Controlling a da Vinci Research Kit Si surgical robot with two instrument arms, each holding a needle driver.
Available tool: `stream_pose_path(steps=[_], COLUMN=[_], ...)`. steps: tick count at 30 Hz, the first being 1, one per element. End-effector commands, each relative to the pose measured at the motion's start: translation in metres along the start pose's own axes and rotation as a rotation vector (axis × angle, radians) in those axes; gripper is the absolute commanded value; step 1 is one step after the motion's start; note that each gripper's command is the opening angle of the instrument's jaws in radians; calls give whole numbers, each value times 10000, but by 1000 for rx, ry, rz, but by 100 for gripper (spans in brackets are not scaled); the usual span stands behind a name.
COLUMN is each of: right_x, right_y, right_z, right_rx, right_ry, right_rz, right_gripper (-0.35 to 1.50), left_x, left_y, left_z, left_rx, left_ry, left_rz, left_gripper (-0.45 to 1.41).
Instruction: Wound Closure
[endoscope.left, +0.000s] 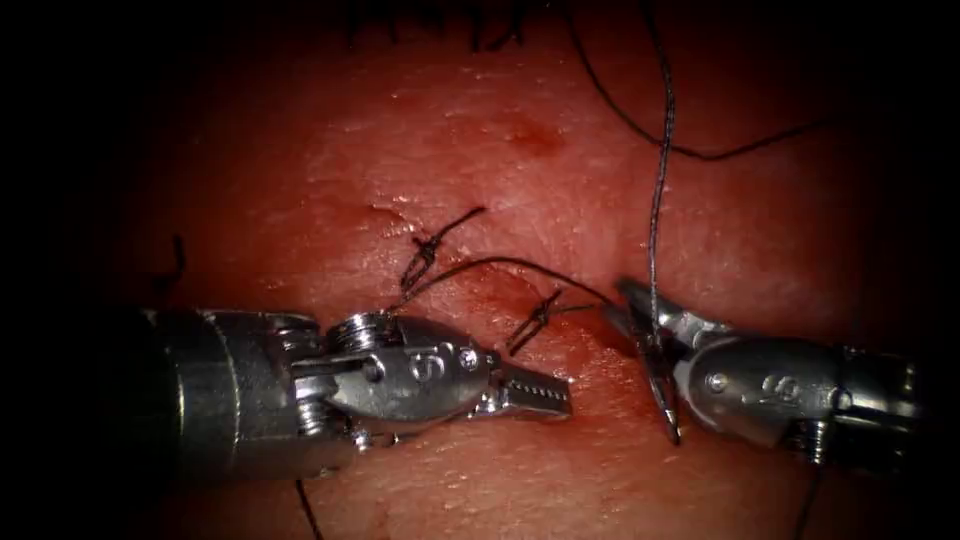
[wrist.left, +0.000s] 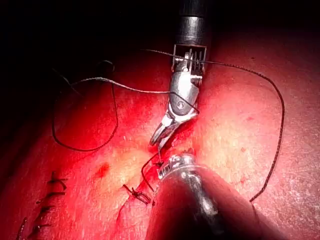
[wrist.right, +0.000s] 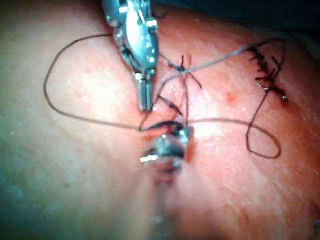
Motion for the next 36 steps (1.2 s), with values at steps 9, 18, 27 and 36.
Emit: stream_pose_path(steps=[9, 18, 27, 36], right_x=[-24, 6, 0, 33], right_y=[12, 34, 52, 48], right_z=[-8, -3, -29, -86], right_rx=[-44, -50, -39, -89], right_ry=[-40, 101, 493, 674], right_rz=[46, 82, -236, -394], right_gripper=[-35, 123, 148, 138], left_x=[1, 1, 8, 7], left_y=[0, 1, 3, 3], left_z=[9, 9, 2, 2], left_rx=[0, 0, -7, -6], left_ry=[1, 1, 1, 1], left_rz=[0, 0, -6, -6], left_gripper=[-27, -27, -27, -27])
